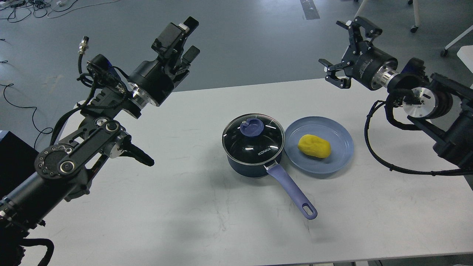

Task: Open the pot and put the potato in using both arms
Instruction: 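Reach the left gripper down to the purple knob of the glass lid, then close the left gripper on the purple lid knob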

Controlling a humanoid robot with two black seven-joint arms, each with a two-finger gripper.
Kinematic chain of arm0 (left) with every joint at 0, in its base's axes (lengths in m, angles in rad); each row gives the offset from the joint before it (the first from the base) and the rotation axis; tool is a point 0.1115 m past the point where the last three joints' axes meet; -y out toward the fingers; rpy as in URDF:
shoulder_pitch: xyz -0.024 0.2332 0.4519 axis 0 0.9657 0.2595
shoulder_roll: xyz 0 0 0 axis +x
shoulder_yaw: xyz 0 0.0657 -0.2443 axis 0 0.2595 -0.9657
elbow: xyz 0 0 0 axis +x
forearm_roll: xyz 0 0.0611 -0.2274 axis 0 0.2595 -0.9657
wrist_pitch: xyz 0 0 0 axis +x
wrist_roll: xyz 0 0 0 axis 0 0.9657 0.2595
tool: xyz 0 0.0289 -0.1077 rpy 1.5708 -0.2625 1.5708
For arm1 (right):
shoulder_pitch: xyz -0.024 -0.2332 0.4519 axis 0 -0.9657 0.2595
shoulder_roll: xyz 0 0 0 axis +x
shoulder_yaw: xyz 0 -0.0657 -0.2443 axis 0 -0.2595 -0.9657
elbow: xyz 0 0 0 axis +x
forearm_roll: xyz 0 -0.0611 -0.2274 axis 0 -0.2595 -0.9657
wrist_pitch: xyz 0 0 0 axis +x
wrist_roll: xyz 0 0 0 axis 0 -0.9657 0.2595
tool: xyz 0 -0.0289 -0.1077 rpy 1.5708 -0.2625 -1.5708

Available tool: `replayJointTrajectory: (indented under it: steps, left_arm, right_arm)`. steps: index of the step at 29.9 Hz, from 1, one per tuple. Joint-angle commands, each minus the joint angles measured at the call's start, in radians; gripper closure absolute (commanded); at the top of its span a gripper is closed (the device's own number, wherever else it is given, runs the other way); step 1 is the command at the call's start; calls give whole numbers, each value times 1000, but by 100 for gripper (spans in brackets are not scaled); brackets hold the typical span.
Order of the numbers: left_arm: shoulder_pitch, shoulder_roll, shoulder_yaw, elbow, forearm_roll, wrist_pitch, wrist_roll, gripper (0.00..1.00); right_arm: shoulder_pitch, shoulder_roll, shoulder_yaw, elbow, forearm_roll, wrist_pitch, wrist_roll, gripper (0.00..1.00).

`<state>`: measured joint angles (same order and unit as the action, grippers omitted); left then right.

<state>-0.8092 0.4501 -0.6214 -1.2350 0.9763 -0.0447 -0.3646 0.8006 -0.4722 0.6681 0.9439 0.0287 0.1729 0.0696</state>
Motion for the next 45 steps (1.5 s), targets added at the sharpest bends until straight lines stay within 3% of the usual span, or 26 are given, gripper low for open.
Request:
replayJointTrajectory:
  steps: [1,3,5,9,14,25,36,45]
  left_arm:
    - [-5,-24,52,-4,252,23,-16,1]
    - [-5,-30,101,0,518,133,-45,1]
    - [-13,-50,149,6,632,214,-43,1]
    - [-47,-82,242,38,690,232,-40,1]
    - [-51,-117,322,156,963,294,-42,1]
    - [-51,-157,381,187,1094,342,-43,1]
    - [-53,-231,385,327,1095,344,-43,1]
    - [-44,-228,391,336,1081,342,-48,1]
  right_arm:
    - [-9,-20,1,-13,0,-3,3,0]
    - [-9,-34,2,-29,0,0,1,0]
    - [-8,-39,14,-45,0,0,1,0]
    - [-8,-66,22,-51,0,0,1,0]
    - [-20,-86,22,-53,0,-4,1,0]
    - [-37,-95,22,-54,2,-9,3,0]
    - [-40,-105,24,-51,0,-7,3,0]
    - [-41,-95,24,-53,2,-7,3,0]
